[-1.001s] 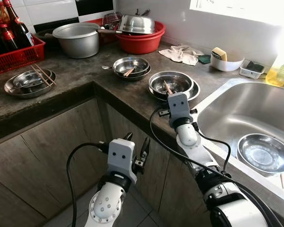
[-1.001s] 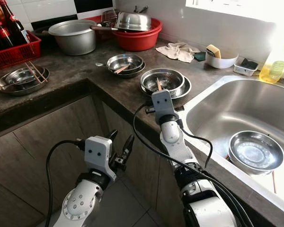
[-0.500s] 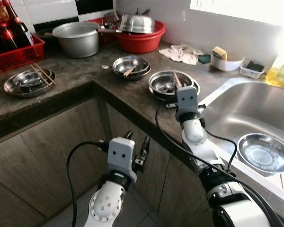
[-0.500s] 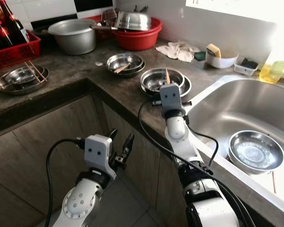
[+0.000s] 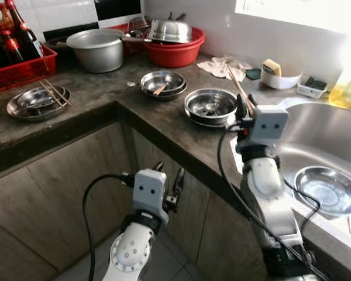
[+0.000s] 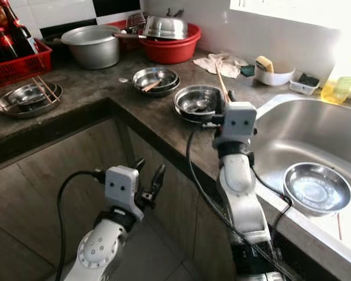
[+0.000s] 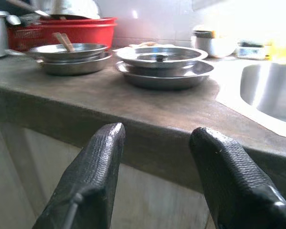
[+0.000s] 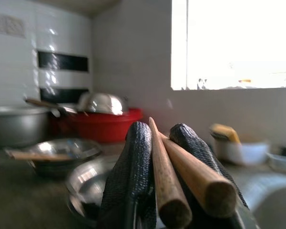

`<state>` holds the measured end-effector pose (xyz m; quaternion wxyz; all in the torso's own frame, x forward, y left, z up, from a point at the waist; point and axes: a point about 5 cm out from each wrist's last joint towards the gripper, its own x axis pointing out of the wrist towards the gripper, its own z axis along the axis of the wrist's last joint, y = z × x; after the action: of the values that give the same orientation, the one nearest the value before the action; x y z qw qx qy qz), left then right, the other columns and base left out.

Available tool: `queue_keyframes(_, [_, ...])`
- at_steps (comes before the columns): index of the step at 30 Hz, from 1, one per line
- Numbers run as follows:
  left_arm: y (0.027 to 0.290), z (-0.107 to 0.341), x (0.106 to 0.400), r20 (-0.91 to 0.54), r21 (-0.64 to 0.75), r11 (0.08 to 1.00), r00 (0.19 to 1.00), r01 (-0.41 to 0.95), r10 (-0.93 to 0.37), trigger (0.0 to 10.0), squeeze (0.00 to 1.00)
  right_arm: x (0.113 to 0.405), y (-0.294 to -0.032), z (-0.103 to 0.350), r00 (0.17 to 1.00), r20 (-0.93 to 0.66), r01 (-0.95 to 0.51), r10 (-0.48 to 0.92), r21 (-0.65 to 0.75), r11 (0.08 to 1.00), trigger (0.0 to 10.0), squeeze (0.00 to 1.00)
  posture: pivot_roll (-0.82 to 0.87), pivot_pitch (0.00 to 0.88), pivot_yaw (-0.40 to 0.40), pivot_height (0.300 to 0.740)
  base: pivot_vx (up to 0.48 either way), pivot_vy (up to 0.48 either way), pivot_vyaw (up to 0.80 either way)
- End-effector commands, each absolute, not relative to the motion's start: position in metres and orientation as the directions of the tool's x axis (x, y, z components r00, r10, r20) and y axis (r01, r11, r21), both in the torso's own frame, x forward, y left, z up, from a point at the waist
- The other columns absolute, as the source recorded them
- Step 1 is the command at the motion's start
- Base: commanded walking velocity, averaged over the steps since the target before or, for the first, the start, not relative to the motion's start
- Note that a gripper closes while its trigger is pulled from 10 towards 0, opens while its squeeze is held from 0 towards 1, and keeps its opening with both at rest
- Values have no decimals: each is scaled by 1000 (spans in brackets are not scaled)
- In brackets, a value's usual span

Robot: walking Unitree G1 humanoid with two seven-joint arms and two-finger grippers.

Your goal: Kitchen organization

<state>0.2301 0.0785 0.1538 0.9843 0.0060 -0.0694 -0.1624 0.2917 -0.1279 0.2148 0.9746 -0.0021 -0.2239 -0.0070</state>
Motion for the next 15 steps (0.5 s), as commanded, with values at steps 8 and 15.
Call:
queue_keyframes(8, [74,155,235,140,32,937,927,347,-348,10000,0,276,-143,214,921,382,84,-78,1,996,0,0,36,16,2,740,0,480,-800])
queue_keyframes(15, [75,155,237,139,28,941,931,337,-337,10000,0,271,-145,209,931,354,103,-92,-11,995,0,0,29,15,2,740,0,0,-800])
